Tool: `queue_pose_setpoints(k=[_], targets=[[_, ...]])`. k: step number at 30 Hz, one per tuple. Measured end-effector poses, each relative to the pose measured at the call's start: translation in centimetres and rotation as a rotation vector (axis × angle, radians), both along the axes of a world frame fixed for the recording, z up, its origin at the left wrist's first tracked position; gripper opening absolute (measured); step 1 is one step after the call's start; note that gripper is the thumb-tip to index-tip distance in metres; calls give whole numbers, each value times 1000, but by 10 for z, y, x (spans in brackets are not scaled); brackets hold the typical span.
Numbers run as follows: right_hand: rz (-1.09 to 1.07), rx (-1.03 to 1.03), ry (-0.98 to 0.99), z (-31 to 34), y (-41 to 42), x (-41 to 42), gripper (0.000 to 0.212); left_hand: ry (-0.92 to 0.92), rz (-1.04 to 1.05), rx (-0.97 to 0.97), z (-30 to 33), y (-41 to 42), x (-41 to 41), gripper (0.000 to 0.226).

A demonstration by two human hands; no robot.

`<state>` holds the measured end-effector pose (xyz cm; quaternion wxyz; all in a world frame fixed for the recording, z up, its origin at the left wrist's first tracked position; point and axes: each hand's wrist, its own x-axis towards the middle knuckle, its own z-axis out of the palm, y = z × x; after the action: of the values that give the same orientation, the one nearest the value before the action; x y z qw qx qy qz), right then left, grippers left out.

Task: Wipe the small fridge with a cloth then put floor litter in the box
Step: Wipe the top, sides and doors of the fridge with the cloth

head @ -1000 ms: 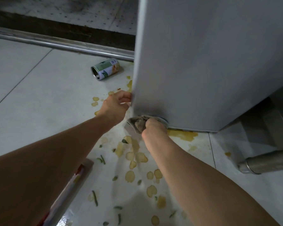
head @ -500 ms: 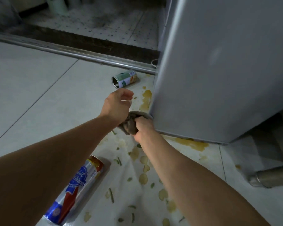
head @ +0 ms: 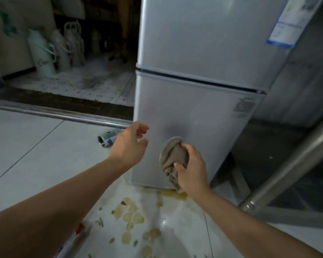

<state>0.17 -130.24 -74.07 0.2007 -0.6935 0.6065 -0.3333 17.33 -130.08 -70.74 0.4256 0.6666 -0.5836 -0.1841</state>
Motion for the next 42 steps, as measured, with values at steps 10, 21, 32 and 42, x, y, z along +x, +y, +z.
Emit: queue_pose_setpoints(k=[10, 21, 32, 42], targets=[[-200, -481, -280, 138, -12, -63, 46, -208, -141, -298, 132, -19, -79, 37], [-426, -703, -622, 252, -70, -100, 47, -616, -152, -588, 245, -54, -139, 56], [-407, -483, -585, 310, -138, -125, 35, -789, -89, -558, 278, -99, -162, 70], [-280, -532, -765, 274, -153, -127, 14, -719, -12, -765, 258, -111, -169, 64]])
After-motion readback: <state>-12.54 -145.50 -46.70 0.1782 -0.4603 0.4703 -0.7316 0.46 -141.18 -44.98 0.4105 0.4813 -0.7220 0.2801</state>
